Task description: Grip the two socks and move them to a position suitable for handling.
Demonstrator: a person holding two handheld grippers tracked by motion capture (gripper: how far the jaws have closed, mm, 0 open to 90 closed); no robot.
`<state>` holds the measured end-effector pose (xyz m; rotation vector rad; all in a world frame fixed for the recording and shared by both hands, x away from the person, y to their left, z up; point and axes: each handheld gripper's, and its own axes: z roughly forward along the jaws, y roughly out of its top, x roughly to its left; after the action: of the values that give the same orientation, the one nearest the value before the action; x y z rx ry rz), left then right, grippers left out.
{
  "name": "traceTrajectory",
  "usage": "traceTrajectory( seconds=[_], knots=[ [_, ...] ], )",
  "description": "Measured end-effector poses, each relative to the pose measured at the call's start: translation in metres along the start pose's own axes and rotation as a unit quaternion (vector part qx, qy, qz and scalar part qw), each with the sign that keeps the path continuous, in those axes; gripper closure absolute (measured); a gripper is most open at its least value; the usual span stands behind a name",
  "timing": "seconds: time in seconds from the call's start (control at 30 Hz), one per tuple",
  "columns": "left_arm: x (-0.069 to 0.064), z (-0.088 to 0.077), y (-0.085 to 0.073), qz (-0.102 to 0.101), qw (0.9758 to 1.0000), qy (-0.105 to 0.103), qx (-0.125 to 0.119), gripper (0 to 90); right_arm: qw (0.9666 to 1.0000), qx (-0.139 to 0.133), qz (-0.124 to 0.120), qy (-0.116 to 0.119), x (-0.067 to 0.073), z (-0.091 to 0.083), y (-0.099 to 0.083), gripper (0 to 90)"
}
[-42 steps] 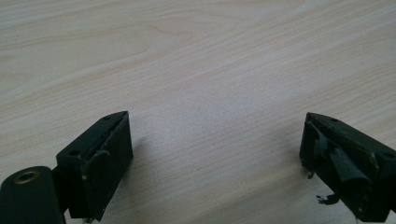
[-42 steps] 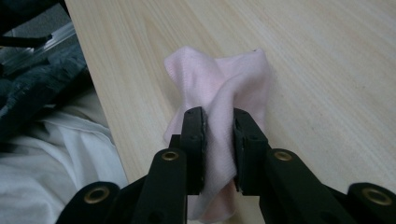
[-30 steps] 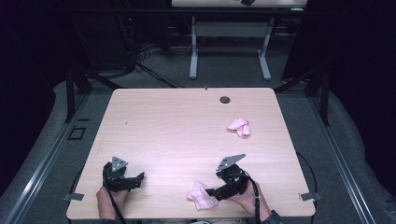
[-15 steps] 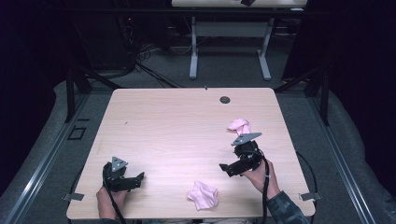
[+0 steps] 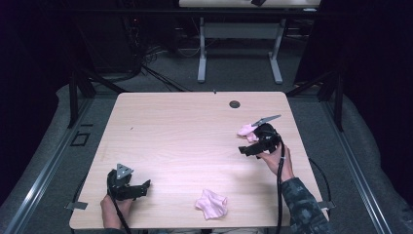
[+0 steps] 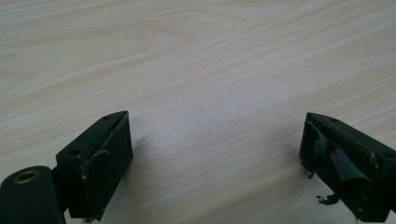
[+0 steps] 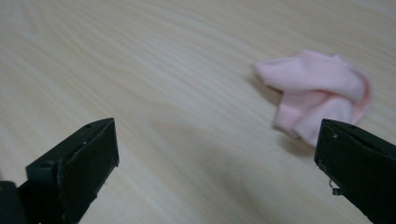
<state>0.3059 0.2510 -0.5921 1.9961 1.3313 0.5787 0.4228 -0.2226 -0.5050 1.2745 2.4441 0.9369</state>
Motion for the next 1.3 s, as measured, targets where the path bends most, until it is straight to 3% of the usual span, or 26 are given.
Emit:
traceTrajectory(
  seconds=[0.2,0.37,0.4,0.43,0.47,0.5,0.57,0.7,0.97,1.1,1.27,1.3],
  knots=[
    [0.000,0.000,0.000,-0.003,1.0000,0.002,0.000,9.6,0.9994,-0.015,0.026,-0.015,-0.023,0.003,0.017,0.8],
    [0.000,0.000,0.000,-0.004,1.0000,0.003,0.000,9.6,0.9986,-0.009,0.045,-0.026,-0.038,0.013,0.028,3.4],
    [0.000,0.000,0.000,-0.005,1.0000,0.004,-0.001,9.6,0.9982,-0.009,0.047,-0.037,-0.043,0.018,0.031,6.5],
    [0.000,0.000,0.000,-0.005,1.0000,0.004,0.000,9.6,0.9977,-0.008,0.059,-0.033,-0.047,0.022,0.032,7.6],
    [0.000,0.000,0.000,-0.004,1.0000,0.005,0.001,9.6,0.9970,-0.007,0.070,-0.034,-0.054,0.028,0.034,18.9],
    [0.000,0.000,0.000,-0.006,1.0000,0.005,-0.001,9.6,0.9964,-0.007,0.074,-0.041,-0.057,0.030,0.035,22.0],
    [0.000,0.000,0.000,-0.006,1.0000,0.006,-0.001,9.6,0.9956,-0.008,0.076,-0.053,-0.062,0.036,0.036,24.6],
    [0.000,0.000,0.000,-0.006,1.0000,0.006,-0.001,9.6,0.9928,-0.006,0.110,-0.047,-0.073,0.047,0.037,29.5],
    [0.000,0.000,0.000,-0.006,1.0000,0.005,-0.001,9.6,0.9906,0.026,0.122,-0.057,-0.078,0.068,0.035,41.3],
    [0.000,0.000,0.000,-0.005,1.0000,0.006,-0.001,9.7,0.9889,0.052,0.123,-0.065,-0.079,0.077,0.032,54.5],
    [0.000,0.000,0.000,-0.005,1.0000,0.005,-0.001,10.0,0.9890,0.041,0.122,-0.073,-0.078,0.081,0.027,78.5],
    [0.000,0.000,0.000,-0.005,1.0000,0.005,-0.001,9.9,0.9898,0.043,0.112,-0.076,-0.078,0.081,0.026,80.6]
  ],
)
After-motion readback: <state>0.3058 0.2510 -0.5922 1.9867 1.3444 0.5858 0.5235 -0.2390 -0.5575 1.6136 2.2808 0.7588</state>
